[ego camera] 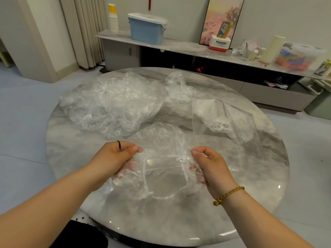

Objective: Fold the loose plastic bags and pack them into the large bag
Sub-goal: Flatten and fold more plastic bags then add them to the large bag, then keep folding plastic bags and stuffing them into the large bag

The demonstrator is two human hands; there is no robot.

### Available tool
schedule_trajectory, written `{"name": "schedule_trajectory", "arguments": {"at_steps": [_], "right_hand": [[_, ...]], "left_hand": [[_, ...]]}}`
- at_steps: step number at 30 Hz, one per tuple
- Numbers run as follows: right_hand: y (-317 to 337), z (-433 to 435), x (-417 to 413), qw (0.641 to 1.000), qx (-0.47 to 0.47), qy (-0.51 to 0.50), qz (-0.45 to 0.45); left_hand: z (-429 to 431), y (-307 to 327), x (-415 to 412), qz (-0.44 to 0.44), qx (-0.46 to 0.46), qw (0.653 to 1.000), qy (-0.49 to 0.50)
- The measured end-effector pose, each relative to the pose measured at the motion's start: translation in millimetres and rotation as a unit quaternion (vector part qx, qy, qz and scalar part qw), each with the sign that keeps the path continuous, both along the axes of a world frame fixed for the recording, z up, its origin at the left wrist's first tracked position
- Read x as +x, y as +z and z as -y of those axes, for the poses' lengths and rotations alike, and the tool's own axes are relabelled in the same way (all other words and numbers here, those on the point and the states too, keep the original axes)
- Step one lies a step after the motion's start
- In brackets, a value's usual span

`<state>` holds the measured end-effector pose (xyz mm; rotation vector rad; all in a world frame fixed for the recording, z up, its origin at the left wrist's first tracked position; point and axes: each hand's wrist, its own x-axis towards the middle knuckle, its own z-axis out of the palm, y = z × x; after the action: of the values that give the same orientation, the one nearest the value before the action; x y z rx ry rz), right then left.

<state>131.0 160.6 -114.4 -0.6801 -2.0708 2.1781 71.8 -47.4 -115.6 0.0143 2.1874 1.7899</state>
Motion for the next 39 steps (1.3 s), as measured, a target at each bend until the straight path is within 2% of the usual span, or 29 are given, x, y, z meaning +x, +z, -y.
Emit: {"name": "schedule_trajectory", "arguments": {"at_steps": [2,4,5,7,8,10,13,16,19,21,24,27,29,32,34,36,38,39], "right_hand": [[-6,-2,-2,0.999,0.051,0.001,0.007],[-16,-6,-1,0.983,0.179,0.019,-0.026],[-22,-6,0,0.958,0.28,0.036,-0.056],[-30,-7,3,0.863,0.471,0.074,-0.168],[-33,-7,4,0.818,0.519,0.108,-0.223],[-40,-5,8,0.758,0.552,0.204,-0.281],[-47,3,16,0.702,0.559,0.331,-0.291],[-58,4,18,0.663,0.583,0.389,-0.264],[-61,4,15,0.638,0.617,0.384,-0.253],[-62,7,13,0.644,0.624,0.365,-0.252],[-62,10,11,0.684,0.612,0.326,-0.226],[-55,10,11,0.776,0.545,0.282,-0.15],[-52,8,11,0.851,0.449,0.254,-0.097],[-50,6,7,0.918,0.347,0.186,-0.053],[-48,7,5,0.941,0.296,0.16,-0.033],[-47,7,4,0.947,0.284,0.149,-0.03],[-45,6,7,0.935,0.307,0.174,-0.032],[-46,5,8,0.922,0.333,0.195,-0.038]], "left_hand": [[1,-7,-5,0.006,-0.039,0.999,0.003],[2,-15,-9,-0.002,-0.087,0.996,-0.002],[2,-19,-12,-0.006,-0.107,0.994,-0.003],[4,-28,-16,-0.012,-0.142,0.99,-0.001],[5,-33,-19,-0.023,-0.163,0.986,0.001],[8,-41,-23,-0.073,-0.244,0.967,-0.012],[11,-42,-21,-0.161,-0.341,0.925,-0.045],[12,-37,-16,-0.246,-0.349,0.901,-0.071],[14,-32,-9,-0.268,-0.327,0.891,-0.168],[12,-32,-2,-0.261,-0.308,0.884,-0.237],[10,-27,8,-0.246,-0.295,0.875,-0.294],[9,-26,17,-0.211,-0.301,0.861,-0.351],[5,-29,23,-0.229,-0.324,0.838,-0.375],[-2,-37,31,-0.27,-0.361,0.827,-0.336],[-4,-47,34,-0.366,-0.377,0.807,-0.269],[-7,-51,32,-0.405,-0.4,0.789,-0.233],[-9,-51,27,-0.423,-0.382,0.794,-0.212],[-8,-51,24,-0.422,-0.36,0.808,-0.197]]}}
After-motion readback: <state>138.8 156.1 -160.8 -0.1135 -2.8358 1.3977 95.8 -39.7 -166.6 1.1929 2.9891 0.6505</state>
